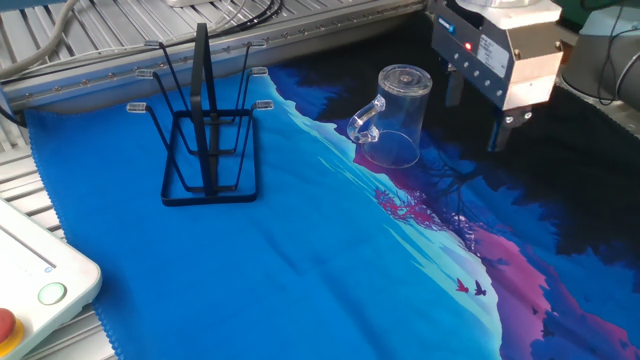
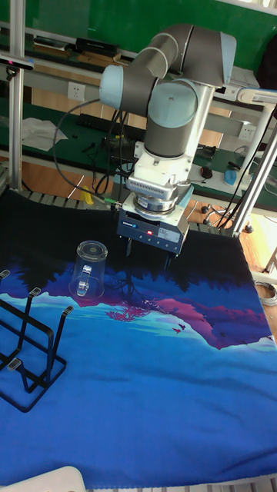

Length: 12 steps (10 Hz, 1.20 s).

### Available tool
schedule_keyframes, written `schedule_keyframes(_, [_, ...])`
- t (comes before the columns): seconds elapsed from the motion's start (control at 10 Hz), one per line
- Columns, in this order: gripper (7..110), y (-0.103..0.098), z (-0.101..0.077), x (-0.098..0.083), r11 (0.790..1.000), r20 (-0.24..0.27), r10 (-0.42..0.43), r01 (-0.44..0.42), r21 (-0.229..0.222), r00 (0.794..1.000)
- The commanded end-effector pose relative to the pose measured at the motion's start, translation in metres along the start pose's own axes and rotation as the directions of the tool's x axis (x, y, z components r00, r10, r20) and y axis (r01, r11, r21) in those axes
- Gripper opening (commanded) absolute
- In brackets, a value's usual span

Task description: Put the cup on the cup rack

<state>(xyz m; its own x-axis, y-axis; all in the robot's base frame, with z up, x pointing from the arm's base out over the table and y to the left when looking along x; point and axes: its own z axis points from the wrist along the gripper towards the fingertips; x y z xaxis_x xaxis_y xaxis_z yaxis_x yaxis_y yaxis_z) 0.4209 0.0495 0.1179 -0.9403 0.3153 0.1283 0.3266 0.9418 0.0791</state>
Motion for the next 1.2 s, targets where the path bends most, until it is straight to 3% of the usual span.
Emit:
schedule_keyframes(0.0, [22, 0.015, -0.003, 0.019, 0.996, -0.084, 0.006, -0.014, -0.088, 0.996])
schedule_keyframes(0.1, [22, 0.009, -0.001, 0.018, 0.998, -0.088, 0.005, -0.01, -0.064, 0.996])
schedule_keyframes(0.3, [22, 0.005, 0.004, 0.014, 0.992, -0.078, -0.095, 0.088, -0.089, 0.992])
schedule_keyframes(0.4, [44, 0.008, 0.003, 0.012, 0.99, -0.068, -0.102, 0.095, -0.101, 0.992])
schedule_keyframes(0.5, [44, 0.008, 0.003, 0.012, 0.991, -0.067, -0.101, 0.095, -0.097, 0.993])
schedule_keyframes(0.6, [66, 0.006, 0.003, 0.011, 0.991, -0.061, -0.1, 0.094, -0.09, 0.993])
schedule_keyframes(0.7, [66, 0.003, 0.003, 0.008, 0.994, -0.051, -0.083, 0.079, -0.073, 0.995])
schedule_keyframes(0.8, [66, -0.012, 0.002, 0.01, 1.0, -0.055, -0.027, 0.026, -0.005, 0.998])
schedule_keyframes(0.9, [7, -0.028, -0.001, 0.0, 0.998, -0.006, -0.021, 0.021, 0.062, 1.0])
schedule_keyframes(1.0, [7, -0.032, -0.004, -0.005, 0.996, 0.029, -0.036, 0.034, 0.08, 0.999])
schedule_keyframes(1.1, [7, -0.028, -0.005, -0.003, 0.997, 0.027, -0.048, 0.047, 0.06, 0.998])
